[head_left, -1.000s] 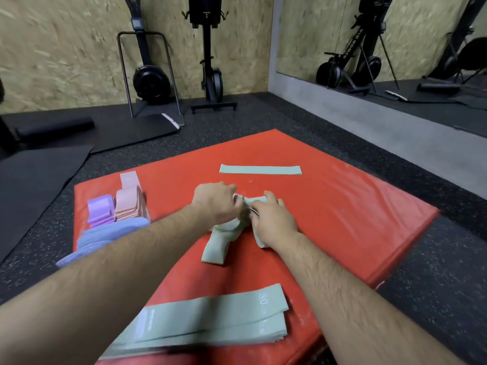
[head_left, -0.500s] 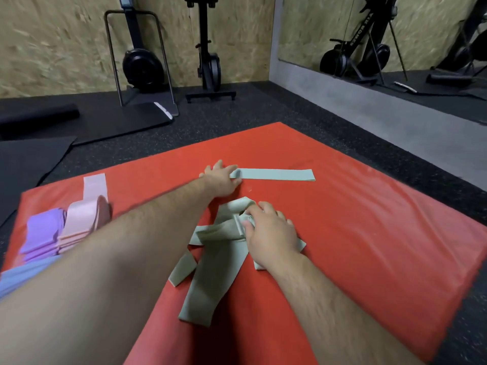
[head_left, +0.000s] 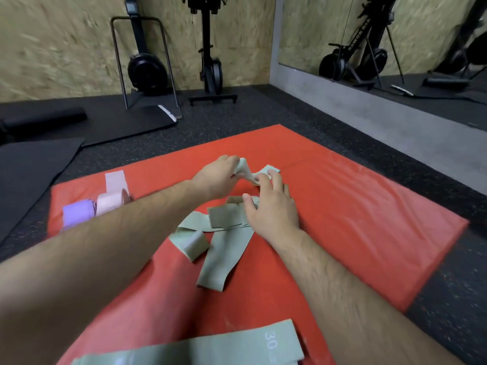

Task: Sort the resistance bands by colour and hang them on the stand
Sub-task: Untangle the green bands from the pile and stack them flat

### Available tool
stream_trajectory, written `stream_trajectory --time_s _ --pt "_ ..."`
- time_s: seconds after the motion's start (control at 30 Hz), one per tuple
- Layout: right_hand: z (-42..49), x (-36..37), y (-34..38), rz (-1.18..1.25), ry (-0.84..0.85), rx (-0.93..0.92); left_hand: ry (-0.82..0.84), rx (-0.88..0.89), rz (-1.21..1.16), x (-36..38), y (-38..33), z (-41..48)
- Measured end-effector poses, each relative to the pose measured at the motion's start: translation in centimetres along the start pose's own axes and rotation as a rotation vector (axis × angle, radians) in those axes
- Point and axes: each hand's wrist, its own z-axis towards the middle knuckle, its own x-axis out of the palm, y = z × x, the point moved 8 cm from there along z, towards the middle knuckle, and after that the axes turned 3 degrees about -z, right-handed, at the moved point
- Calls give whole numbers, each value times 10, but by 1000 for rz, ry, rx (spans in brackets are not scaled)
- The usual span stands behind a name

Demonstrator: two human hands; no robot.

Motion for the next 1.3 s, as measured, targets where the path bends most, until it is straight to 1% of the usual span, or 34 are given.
stream_trajectory --time_s 0.07,0.13,0.2,0.27,0.3,0.37,0.4,0.47,0.53,0.63,0.7,0.83,0.93,1.07,1.13,1.2,1.3 --pt "-4 -18 14 60 -22 -53 -11 92 -34 -30 -28 -27" --pt "-10 -35 29 122 -30 -103 -17 140 -12 -63 -58 -55" --pt "-18 -55 42 206 -96 -130 -52 147 53 -96 -83 -81" --pt "-27 -81 52 332 -170 -130 -123 157 109 -131 -104 -106" --pt "-31 -95 56 394 -176 -128 -159 158 137 -150 -111 -118" --pt "-39 -117 63 463 -131 -150 -197 144 168 -183 -117 -141" --pt "-43 -127 67 460 -106 -175 -201 131 156 -196 -115 -151" --pt "-51 -142 73 434 -50 -228 -231 126 80 -218 -109 -173" --pt "-62 -150 79 467 16 -252 -299 127 -9 -230 -101 -195" --pt "-84 -150 81 569 85 -237 -371 30 -176 -233 -91 -226" --pt "-100 -141 80 590 139 -224 -395 -57 -326 -228 -87 -246" --pt "-127 -120 79 580 316 -223 -416 -191 -557 -203 -74 -276" --pt "-140 -118 72 529 386 -220 -415 -293 -687 -178 -53 -296" --pt "-150 -113 54 392 521 -215 -410 -405 -784 -147 -23 -325" --pt "-155 -112 45 378 581 -207 -397 -481 -888 -134 -11 -335" --pt "-158 -112 35 361 588 -190 -342 -527 -937 -122 -2 -343" --pt "-161 -108 19 327 588 -140 -279 -543 -892 -112 13 -356"
